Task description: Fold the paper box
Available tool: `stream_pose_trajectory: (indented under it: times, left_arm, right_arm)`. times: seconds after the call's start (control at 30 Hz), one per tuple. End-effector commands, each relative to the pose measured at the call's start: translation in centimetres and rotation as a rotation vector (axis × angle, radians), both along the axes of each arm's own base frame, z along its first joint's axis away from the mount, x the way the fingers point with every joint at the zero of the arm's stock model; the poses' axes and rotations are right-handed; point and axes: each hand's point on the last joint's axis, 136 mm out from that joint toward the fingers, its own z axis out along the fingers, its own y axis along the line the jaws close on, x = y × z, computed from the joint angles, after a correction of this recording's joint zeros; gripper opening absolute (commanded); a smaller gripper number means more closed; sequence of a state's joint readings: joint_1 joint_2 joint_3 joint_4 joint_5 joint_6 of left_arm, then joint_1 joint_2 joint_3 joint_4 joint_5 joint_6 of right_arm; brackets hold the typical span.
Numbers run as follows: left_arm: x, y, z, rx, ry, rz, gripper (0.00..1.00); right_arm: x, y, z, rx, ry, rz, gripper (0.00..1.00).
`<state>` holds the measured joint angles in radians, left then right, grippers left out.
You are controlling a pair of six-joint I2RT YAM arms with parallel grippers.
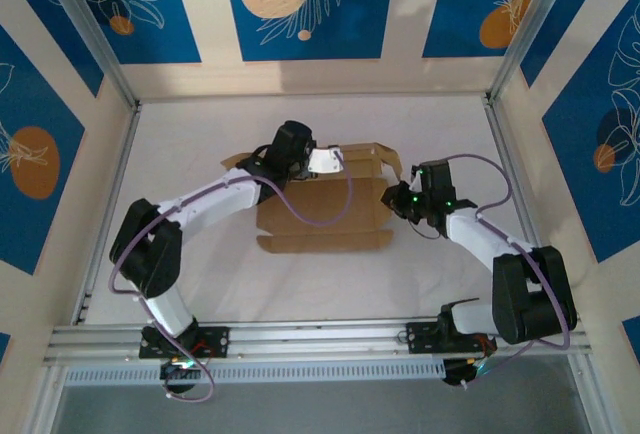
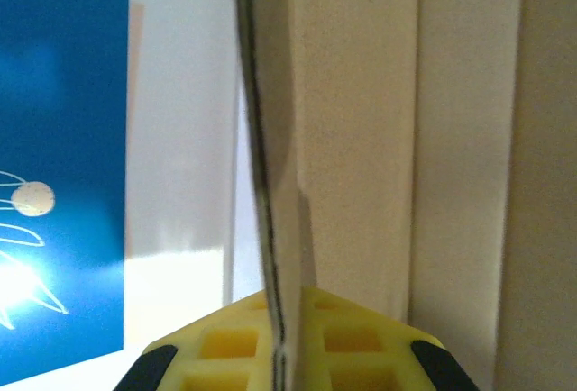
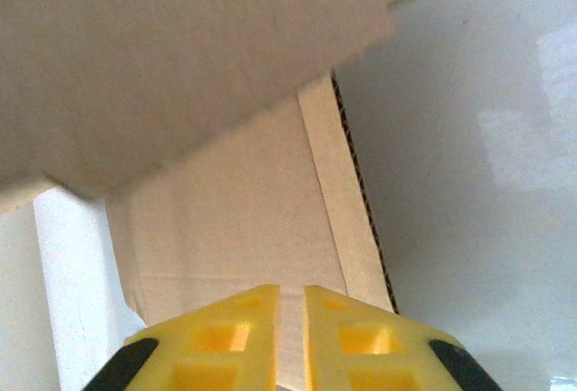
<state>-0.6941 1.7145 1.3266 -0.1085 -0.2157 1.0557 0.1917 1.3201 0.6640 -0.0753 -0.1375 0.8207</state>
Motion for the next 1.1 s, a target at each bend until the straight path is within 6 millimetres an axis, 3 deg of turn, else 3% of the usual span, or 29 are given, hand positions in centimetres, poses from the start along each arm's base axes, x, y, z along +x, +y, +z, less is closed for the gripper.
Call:
stream_pose_trajectory:
  times: [0.0, 0.23, 0.37, 0.43, 0.53, 0.6, 0.77, 0.83, 0.93, 0.97, 1.07]
  left_arm:
    - [-1.2, -0.2, 4.2, -0.143, 0.092, -0.010, 0.00]
    - [-2.9, 0.6, 6.6, -0.230, 0.213, -0.024, 0.00]
    - [-3.6, 1.0, 7.7, -0.247, 0.219, -0.036, 0.00]
    - [-3.9, 0.9, 8.1, -0.261, 0.221, -0.041, 0.00]
    - [-3.8, 0.8, 8.6, -0.292, 0.221, -0.031, 0.00]
    - [-3.7, 0.7, 8.8, -0.313, 0.224, -0.023, 0.00]
    - [-3.9, 0.6, 9.4, -0.350, 0.238, -0.027, 0.00]
    - [-3.7, 1.0, 9.7, -0.333, 0.221, -0.018, 0.00]
    - [-3.0, 1.8, 9.8, -0.285, 0.195, 0.025, 0.00]
    - [-2.8, 2.0, 9.9, -0.271, 0.187, 0.035, 0.00]
    - [-2.4, 2.3, 10.4, -0.254, 0.166, 0.047, 0.00]
  right_arm:
    - [1.5, -0.6, 1.4, -0.020, -0.002, -0.040, 0.18]
    - [3.1, -4.6, -0.2, -0.019, 0.062, -0.209, 0.17]
    - [3.8, -7.0, 0.3, -0.013, 0.045, -0.269, 0.18]
    - [4.3, -6.1, 0.8, 0.016, 0.024, -0.211, 0.23]
    - [4.8, -2.4, 1.8, 0.092, 0.038, -0.036, 0.36]
    - [4.5, -1.0, 1.5, 0.105, 0.067, 0.022, 0.41]
    - [4.0, -1.9, -0.3, 0.157, 0.134, -0.025, 0.41]
    - [3.9, -2.9, 0.8, 0.121, 0.097, -0.056, 0.40]
    - [3.7, -4.5, 4.2, -0.001, 0.019, -0.075, 0.41]
    - [3.6, -5.1, 5.6, -0.067, -0.016, -0.079, 0.46]
    - [3.4, -5.2, 9.4, -0.255, -0.175, -0.010, 0.49]
